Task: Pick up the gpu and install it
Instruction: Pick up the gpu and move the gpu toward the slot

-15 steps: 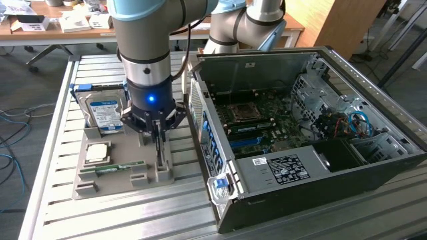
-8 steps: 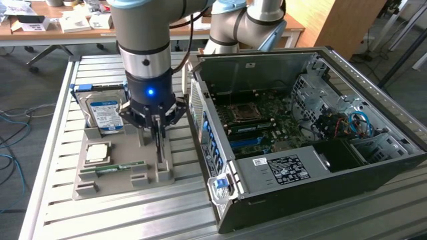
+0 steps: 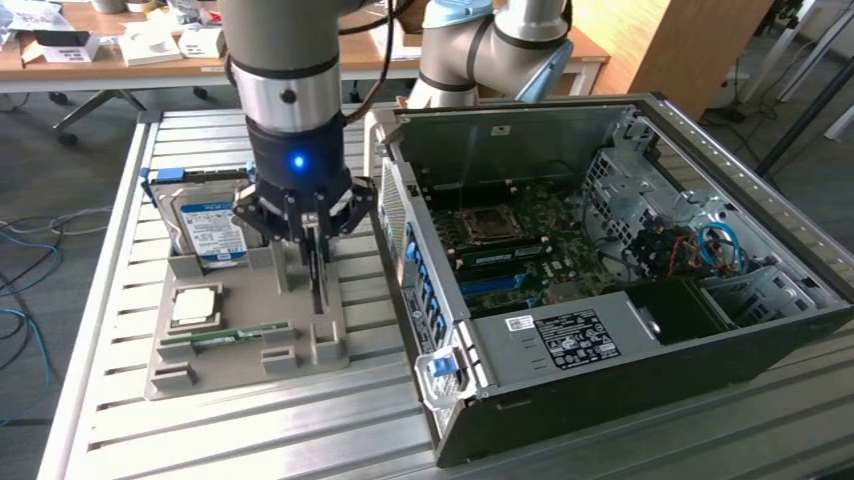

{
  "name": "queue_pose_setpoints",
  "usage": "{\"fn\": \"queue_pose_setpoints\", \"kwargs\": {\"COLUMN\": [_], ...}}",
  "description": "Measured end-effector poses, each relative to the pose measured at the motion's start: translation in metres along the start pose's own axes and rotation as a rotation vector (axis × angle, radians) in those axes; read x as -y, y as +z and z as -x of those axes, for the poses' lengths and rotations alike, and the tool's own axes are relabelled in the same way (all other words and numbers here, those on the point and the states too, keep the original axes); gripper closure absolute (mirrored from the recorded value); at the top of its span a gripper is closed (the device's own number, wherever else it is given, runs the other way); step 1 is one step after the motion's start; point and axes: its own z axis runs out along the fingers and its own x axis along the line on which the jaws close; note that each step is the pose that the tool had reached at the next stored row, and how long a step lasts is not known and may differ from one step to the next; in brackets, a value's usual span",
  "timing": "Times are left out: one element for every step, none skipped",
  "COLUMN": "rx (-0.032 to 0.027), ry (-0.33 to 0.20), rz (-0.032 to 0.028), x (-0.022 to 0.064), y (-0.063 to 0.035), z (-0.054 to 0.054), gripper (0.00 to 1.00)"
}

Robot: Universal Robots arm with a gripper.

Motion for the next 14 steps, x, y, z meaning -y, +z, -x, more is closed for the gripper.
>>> {"fn": "queue_pose_setpoints", "kwargs": {"rx": [0.0000,0.0000,0.0001,0.0001,-0.0001,-0.0001,0.0000,-0.0001,0.0000,0.0000,0.0000,0.0000,0.0000,0.0000], "ry": [0.000,0.000,0.000,0.000,0.000,0.000,0.000,0.000,0.000,0.000,0.000,0.000,0.000,0.000], "rz": [0.0000,0.0000,0.0000,0.0001,0.0000,0.0000,0.0000,0.0000,0.0000,0.0000,0.0000,0.0000,0.0000,0.0000], "x": [0.0000,0.0000,0.0000,0.0000,0.0000,0.0000,0.0000,0.0000,0.0000,0.0000,0.0000,0.0000,0.0000,0.0000], "y": [-0.0027,-0.0054,-0.0081,-0.0106,-0.0131,-0.0151,-0.0170,-0.0190,-0.0209,-0.0227,-0.0246,-0.0263,-0.0279,-0.0295], "z": [0.000,0.000,0.000,0.000,0.000,0.000,0.000,0.000,0.001,0.001,0.001,0.001,0.001,0.001], "gripper": [0.74,0.74,0.74,0.74,0.74,0.74,0.74,0.74,0.74,0.74,0.74,0.74,0.74,0.74]}}
